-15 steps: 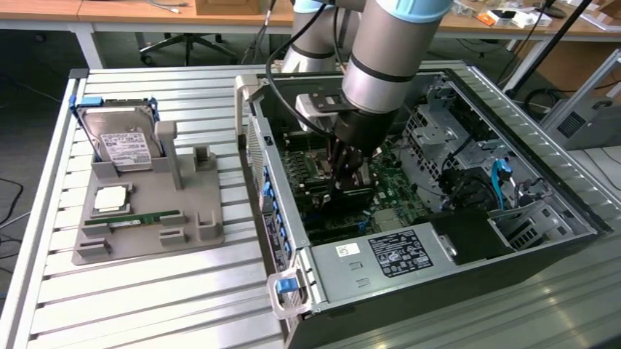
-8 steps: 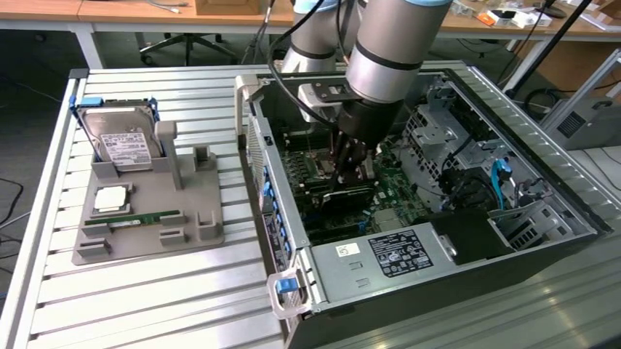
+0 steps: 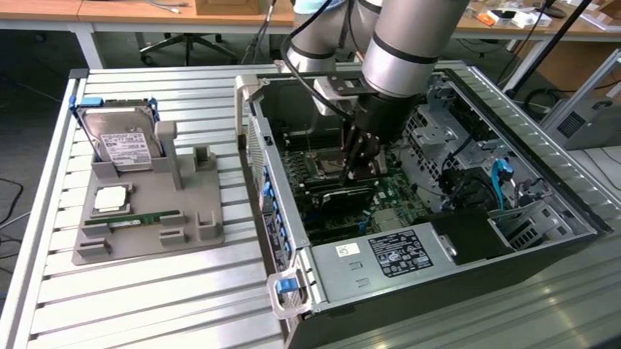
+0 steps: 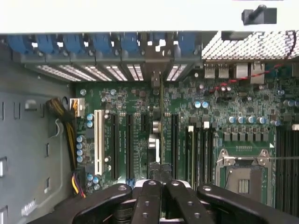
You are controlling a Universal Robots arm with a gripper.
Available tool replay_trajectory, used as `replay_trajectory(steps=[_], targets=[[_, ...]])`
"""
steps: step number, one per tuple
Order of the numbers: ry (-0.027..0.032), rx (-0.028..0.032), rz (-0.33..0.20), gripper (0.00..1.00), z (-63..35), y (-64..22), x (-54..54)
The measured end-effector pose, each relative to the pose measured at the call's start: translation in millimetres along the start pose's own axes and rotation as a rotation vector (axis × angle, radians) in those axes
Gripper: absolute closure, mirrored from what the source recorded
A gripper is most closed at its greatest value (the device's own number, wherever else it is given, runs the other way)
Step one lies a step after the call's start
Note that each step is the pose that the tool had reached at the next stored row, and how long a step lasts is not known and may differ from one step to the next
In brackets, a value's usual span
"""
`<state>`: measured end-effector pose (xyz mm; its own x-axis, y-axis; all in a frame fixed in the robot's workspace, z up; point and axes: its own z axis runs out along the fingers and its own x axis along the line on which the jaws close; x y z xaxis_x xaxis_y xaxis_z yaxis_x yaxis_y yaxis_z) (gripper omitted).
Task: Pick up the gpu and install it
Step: 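Press down on the gpu until it lock into place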
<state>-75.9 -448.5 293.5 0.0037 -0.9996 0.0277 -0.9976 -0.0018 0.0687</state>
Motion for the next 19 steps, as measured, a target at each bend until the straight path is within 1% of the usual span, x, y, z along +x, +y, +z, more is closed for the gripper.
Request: replay_trajectory(steps=[1, 3, 4, 6, 7, 8, 9, 10, 12, 13, 19], targets=[[0.0, -0.0053, 0.0, 0.89, -0.3, -5.1, 0.0], [-0.0001, -0.0128, 0.0, 0.89, -0.7, -13.1, 0.0], [0.0, -0.0177, -0.001, 0.89, -1.1, -18.1, 0.0], [-0.0001, -0.0241, -0.001, 0.89, -1.5, -25.1, 0.1], [0.0, -0.0285, -0.001, 0.89, -1.8, -30.1, 0.1], [-0.0002, -0.0314, -0.001, 0.89, -2.0, -33.5, 0.1], [-0.0001, -0.0366, -0.002, 0.89, -2.3, -39.6, 0.2], [-0.0001, -0.0398, -0.002, 0.89, -2.6, -43.2, 0.2], [0.0001, -0.0427, -0.003, 0.89, -2.9, -47.4, 0.2], [0.0001, -0.0433, -0.003, 0.89, -2.9, -48.5, 0.2], [0.0001, -0.0434, -0.003, 0.89, -2.9, -48.6, 0.2]])
